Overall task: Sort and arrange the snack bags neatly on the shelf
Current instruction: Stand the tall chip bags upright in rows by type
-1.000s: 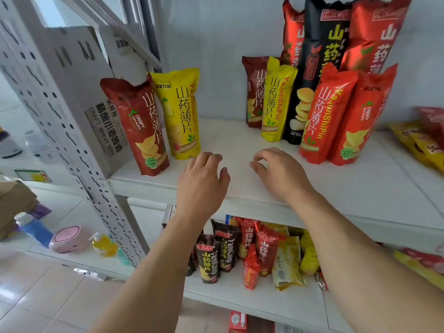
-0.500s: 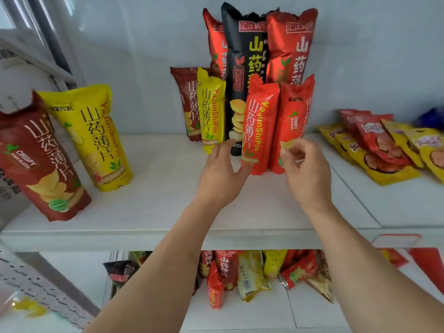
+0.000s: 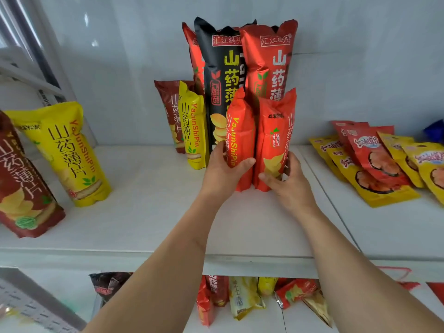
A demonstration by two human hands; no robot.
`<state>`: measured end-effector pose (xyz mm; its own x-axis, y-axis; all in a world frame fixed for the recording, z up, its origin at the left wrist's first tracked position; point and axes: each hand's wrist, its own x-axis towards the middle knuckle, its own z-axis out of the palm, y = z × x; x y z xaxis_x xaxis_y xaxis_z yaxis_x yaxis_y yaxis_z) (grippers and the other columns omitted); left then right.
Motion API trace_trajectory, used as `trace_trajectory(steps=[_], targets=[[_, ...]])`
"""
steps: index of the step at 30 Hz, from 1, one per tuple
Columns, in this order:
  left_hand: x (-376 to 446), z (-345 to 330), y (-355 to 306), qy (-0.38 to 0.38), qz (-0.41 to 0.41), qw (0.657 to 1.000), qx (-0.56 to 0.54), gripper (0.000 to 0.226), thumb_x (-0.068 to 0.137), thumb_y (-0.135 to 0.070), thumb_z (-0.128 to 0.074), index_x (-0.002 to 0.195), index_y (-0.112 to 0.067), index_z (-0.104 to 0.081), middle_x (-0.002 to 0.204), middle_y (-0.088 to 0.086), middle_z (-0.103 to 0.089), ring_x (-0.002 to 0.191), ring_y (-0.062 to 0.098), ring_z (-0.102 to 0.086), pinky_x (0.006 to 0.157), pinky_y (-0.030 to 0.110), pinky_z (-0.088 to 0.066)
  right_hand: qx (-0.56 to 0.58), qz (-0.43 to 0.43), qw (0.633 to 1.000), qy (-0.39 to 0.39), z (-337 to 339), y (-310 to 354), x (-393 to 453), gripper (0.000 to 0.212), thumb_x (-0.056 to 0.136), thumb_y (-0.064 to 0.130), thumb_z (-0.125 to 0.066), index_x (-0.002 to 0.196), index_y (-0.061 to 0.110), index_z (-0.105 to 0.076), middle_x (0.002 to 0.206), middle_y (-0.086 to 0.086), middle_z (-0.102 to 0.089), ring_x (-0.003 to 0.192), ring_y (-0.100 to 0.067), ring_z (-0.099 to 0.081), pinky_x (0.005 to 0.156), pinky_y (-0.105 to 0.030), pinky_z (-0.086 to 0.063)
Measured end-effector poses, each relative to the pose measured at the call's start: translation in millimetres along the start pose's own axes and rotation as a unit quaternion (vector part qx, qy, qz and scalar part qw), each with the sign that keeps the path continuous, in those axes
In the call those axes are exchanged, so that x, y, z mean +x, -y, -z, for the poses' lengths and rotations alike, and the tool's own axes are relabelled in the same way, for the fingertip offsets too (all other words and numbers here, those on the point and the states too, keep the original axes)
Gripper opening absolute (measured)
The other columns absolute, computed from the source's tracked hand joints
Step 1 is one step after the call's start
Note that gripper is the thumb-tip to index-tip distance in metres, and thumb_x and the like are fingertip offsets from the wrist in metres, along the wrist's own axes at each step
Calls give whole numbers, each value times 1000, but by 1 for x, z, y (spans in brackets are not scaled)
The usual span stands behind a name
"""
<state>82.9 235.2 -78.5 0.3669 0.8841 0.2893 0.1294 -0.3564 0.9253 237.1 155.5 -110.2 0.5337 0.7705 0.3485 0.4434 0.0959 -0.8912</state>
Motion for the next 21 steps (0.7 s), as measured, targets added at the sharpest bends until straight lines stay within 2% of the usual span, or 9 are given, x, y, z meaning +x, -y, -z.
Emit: trace_trajectory(steps=[3,7,9,12,13,15,17,19,21], targets=[[1,-3,5,-2,2,1000,7,68,84,-29,-79,142,-24,-44,115,-14,-61,93,-14,-55,88,23,-50,1,-2,1000,-3,-4,-6,3,75,75,30,-84,138,27,-42,114,22,-57,92,22,-54,76,-6,-43],[-1,1,7,-13,17,1000,17,65,88,-31,-75,145,-22,-44,121,-9,-62,107,8,-61,95,30,-52,-5,-12,1000,-6,-6,-9,7,73,70,37,-86,131,31,-46,123,8,-59,103,-2,-60,92,-34,-52],[-4,8,9,-11,17,1000,22,67,90,-32,-73,148,-21,-41,125,-7,-62,110,10,-60,90,21,-53,-18,-11,1000,4,-8,-8,5,73,65,44,-87,126,30,-49,125,2,-60,107,-10,-61,94,-40,-53],[-12,24,11,-6,17,999,27,56,93,-29,-70,144,-21,-47,121,-7,-63,106,8,-61,78,6,-50,-52,-20,998,13,-14,-8,1,86,56,64,-78,130,30,-52,122,-1,-58,110,-18,-60,95,-45,-53],[-15,31,13,-11,17,999,28,52,93,-29,-69,141,-23,-49,123,-6,-62,110,10,-61,81,9,-52,-58,-22,998,19,-18,-10,0,87,55,66,-76,131,30,-53,122,-1,-58,110,-19,-60,95,-45,-53],[-21,45,15,-29,21,999,39,51,89,-39,-72,135,-31,-52,128,-3,-58,118,16,-59,96,28,-54,-59,-20,998,30,-25,-6,-5,89,55,68,-75,131,30,-53,121,0,-56,110,-19,-61,95,-44,-53],[-28,60,17,-35,40,998,37,55,82,-49,-72,132,-36,-52,130,2,-60,118,20,-60,100,45,-52,-58,-10,997,42,-33,0,-10,87,60,63,-80,134,29,-51,122,2,-53,114,-20,-59,98,-45,-51],[-35,74,20,-37,44,998,24,54,84,-42,-72,133,-28,-53,126,5,-65,114,22,-64,98,49,-53,-53,-3,997,55,-42,8,-16,85,64,56,-82,136,26,-49,124,2,-49,118,-23,-56,101,-46,-48],[-42,89,22,-56,33,998,25,62,83,-43,-70,137,-22,-51,122,2,-68,111,22,-65,97,48,-54,-48,6,997,68,-53,14,-22,88,60,62,-80,135,28,-50,125,1,-52,118,-22,-56,101,-46,-48]])
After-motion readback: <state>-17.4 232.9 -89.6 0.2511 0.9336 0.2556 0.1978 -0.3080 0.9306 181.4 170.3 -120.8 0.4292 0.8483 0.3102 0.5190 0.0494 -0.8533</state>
